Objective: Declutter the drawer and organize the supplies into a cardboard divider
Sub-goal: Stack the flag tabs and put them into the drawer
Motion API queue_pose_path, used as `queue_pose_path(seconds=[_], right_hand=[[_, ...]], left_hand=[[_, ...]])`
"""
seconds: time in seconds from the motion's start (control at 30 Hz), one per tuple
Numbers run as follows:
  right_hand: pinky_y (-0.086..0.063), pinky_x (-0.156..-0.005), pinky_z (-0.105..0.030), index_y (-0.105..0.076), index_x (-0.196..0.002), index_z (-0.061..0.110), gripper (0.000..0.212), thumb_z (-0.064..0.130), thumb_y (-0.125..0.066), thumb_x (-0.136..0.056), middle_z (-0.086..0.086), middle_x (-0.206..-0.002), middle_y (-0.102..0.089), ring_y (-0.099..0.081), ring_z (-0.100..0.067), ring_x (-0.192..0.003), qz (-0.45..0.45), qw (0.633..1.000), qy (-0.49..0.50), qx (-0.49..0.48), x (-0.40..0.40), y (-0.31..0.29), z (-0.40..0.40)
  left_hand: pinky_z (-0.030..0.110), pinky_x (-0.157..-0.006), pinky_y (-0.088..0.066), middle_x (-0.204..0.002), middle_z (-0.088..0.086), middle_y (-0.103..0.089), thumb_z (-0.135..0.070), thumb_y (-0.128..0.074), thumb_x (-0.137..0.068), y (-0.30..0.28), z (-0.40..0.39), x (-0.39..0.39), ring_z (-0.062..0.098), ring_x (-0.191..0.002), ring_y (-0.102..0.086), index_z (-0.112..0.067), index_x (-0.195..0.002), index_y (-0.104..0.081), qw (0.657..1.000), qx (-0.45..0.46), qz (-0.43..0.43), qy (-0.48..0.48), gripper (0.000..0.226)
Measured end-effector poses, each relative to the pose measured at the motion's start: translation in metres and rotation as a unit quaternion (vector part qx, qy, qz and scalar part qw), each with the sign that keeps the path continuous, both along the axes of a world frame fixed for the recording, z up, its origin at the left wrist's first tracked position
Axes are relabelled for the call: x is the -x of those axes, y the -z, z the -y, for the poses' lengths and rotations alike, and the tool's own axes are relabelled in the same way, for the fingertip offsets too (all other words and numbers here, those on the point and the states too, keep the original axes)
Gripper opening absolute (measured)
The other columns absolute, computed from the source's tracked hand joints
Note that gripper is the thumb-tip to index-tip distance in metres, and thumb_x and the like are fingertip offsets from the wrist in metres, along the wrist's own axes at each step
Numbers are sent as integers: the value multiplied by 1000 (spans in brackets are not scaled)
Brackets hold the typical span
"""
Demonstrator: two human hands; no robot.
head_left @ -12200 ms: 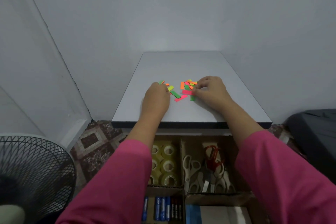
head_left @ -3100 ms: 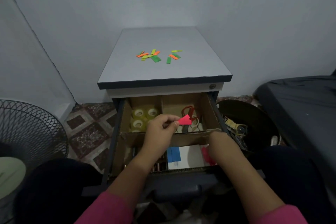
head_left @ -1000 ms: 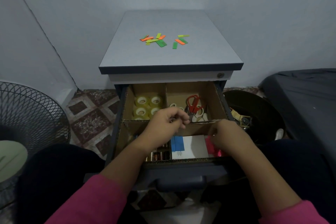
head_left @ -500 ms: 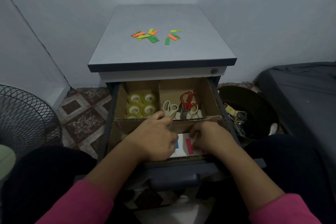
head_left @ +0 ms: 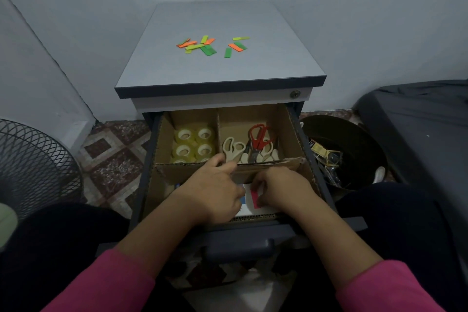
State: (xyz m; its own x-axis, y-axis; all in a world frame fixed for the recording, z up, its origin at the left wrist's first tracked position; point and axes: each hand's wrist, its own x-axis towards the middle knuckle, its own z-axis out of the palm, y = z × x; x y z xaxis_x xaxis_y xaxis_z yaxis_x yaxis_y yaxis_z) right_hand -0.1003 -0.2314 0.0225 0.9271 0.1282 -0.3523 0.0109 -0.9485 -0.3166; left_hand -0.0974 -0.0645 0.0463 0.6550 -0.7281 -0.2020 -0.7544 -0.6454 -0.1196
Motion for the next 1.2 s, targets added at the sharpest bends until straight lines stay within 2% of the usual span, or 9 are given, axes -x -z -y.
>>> queue_pose_path(seconds=[0.07, 0.13, 0.27, 0.47, 0.67, 0.9, 1.07, 1.2], right_hand=[[-51, -79, -31, -68, -104, 39, 28, 26, -69, -79, 5, -107, -64, -60, -18, -98, 5, 1000, -10, 5, -1, 0, -3], [-49, -78, -30, -67, -108, 41, 31, 26, -68, -80, 5, -109, -63, -60, -19, -100, 12, 1000, -14, 6, -1, 1, -4], [-46, -76, -28, -65, -112, 41, 34, 29, -68, -81, 4, -112, -62, -59, -19, -102, 24, 1000, -10, 9, -1, 0, -2], [-44, -71, -27, -67, -111, 38, 29, 28, -64, -84, 2, -107, -64, -61, -20, -98, 45, 998, -27, 25, 0, 2, -6], [-40, -66, -26, -68, -102, 37, 20, 31, -64, -83, 3, -98, -64, -62, -20, -92, 76, 996, -35, 33, 0, 3, -8], [-43, -70, -28, -68, -108, 36, 25, 32, -65, -84, 2, -103, -64, -61, -21, -96, 70, 995, -47, 46, 0, 2, -8], [-43, -69, -28, -68, -106, 34, 23, 31, -63, -83, 0, -99, -64, -62, -23, -94, 80, 995, -48, 44, 0, 5, -9], [-41, -68, -28, -68, -104, 31, 20, 31, -62, -85, -1, -98, -64, -62, -24, -94, 80, 994, -56, 51, 0, 4, -11]], left_hand=[[36, -103, -10, -101, 4, -59, -33, -27, -98, -3, 2, 1, 15, -108, -34, -22, -96, -61, 1000, 0, -12, -3, 37], [35, -103, -10, -100, 3, -58, -34, -24, -97, -3, 2, 1, 14, -108, -35, -23, -95, -60, 1000, 10, -17, -6, 39], [31, -100, -9, -96, 1, -59, -40, 3, -77, -2, -1, 2, 14, -105, -38, -25, -91, -60, 999, 49, 3, -2, 66], [34, -103, -12, -98, 3, -59, -33, -28, -98, -2, 2, 1, 15, -107, -38, -22, -97, -62, 1000, 20, -5, -5, 35], [32, -100, -8, -101, 3, -59, -34, -24, -97, -3, 1, 3, 15, -108, -36, -23, -101, -63, 1000, 26, 6, -8, 40], [33, -99, -7, -104, 3, -60, -35, -22, -97, -3, 3, 3, 16, -110, -35, -23, -102, -62, 1000, 12, -5, -15, 42], [34, -99, -7, -94, 2, -61, -37, -5, -85, 3, 1, 2, 15, -108, -38, -24, -97, -64, 1000, 24, 12, -5, 62], [35, -104, -9, -98, 3, -62, -37, -13, -85, 3, 2, 2, 16, -112, -38, -23, -100, -64, 1000, 15, 7, -9, 55]])
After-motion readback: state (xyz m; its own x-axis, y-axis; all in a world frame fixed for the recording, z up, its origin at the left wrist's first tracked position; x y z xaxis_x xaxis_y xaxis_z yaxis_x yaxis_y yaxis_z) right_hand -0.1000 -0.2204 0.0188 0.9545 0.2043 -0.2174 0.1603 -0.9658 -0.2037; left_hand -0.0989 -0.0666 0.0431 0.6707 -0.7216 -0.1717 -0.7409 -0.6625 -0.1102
